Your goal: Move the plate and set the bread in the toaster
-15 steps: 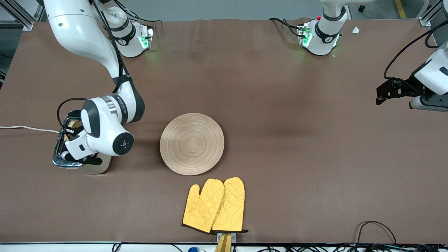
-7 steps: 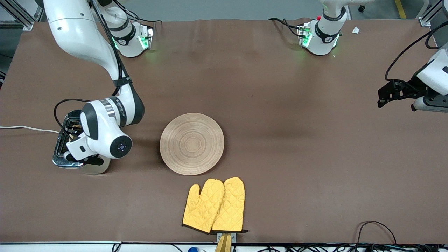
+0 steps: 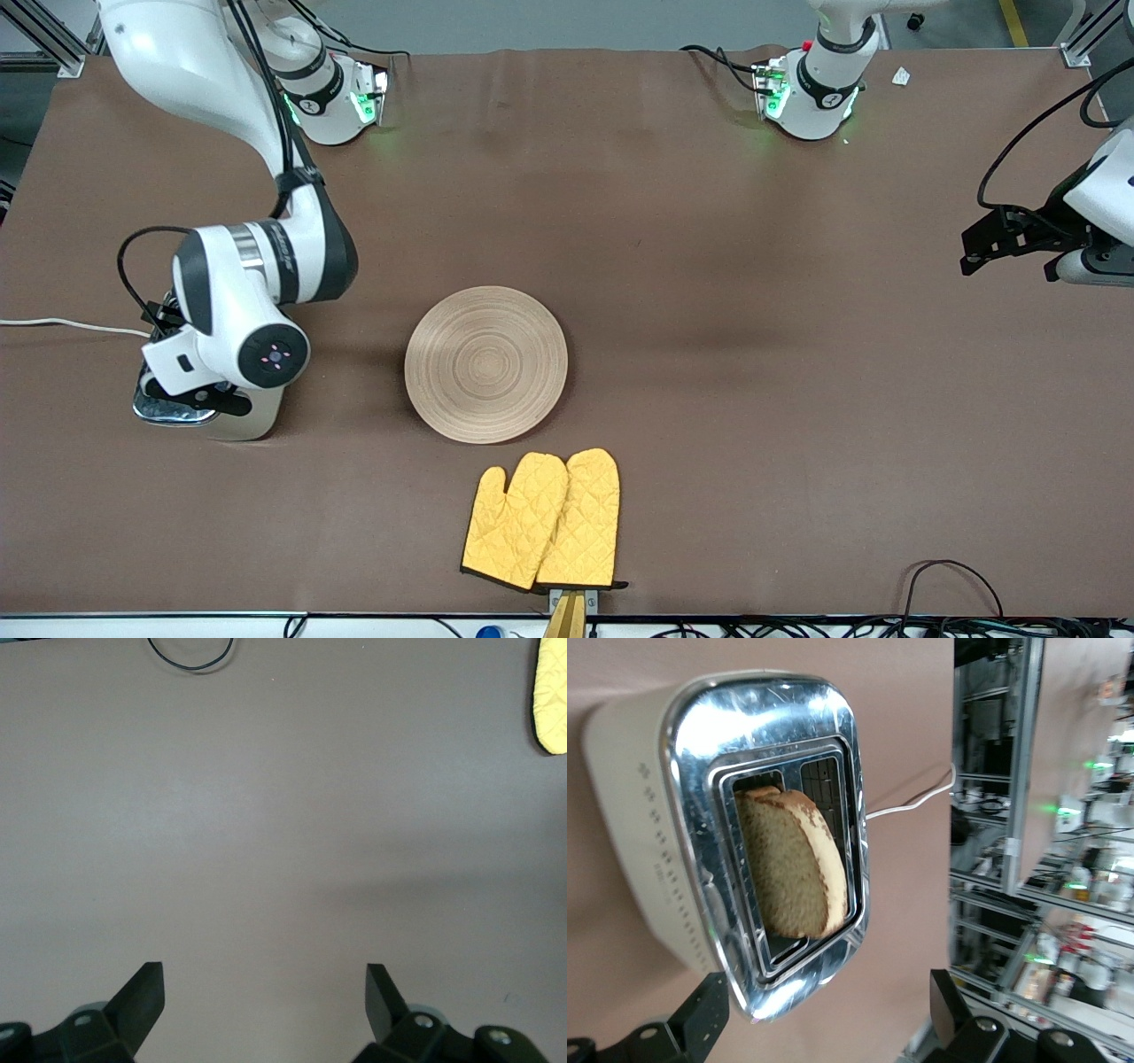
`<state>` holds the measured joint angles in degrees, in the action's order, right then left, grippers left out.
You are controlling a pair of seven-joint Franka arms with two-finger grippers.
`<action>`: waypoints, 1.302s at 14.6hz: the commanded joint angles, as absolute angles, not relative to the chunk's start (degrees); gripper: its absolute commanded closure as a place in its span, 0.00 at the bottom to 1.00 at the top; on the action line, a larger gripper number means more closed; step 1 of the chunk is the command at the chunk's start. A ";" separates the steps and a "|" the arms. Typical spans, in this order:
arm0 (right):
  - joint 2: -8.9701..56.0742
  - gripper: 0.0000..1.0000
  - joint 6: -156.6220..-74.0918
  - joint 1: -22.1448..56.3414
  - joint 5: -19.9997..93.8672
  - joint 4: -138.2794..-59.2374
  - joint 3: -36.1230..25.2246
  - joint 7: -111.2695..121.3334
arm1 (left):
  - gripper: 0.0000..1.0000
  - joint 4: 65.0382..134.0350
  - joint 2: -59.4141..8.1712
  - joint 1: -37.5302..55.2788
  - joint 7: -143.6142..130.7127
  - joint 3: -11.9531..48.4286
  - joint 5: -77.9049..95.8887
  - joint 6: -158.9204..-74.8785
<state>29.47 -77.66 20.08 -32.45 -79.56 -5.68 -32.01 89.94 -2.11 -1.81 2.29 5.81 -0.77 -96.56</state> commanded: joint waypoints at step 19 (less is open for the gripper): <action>1.06 0.00 -85.33 -2.72 -3.43 -87.27 -3.34 3.94 | 0.00 90.35 -1.49 -1.93 2.46 5.98 -1.32 -96.86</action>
<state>3.16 -83.81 -0.25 -4.88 -85.03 -5.37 0.92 89.96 -2.11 -1.76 2.30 5.83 -0.78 -96.73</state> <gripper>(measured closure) 0.000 0.000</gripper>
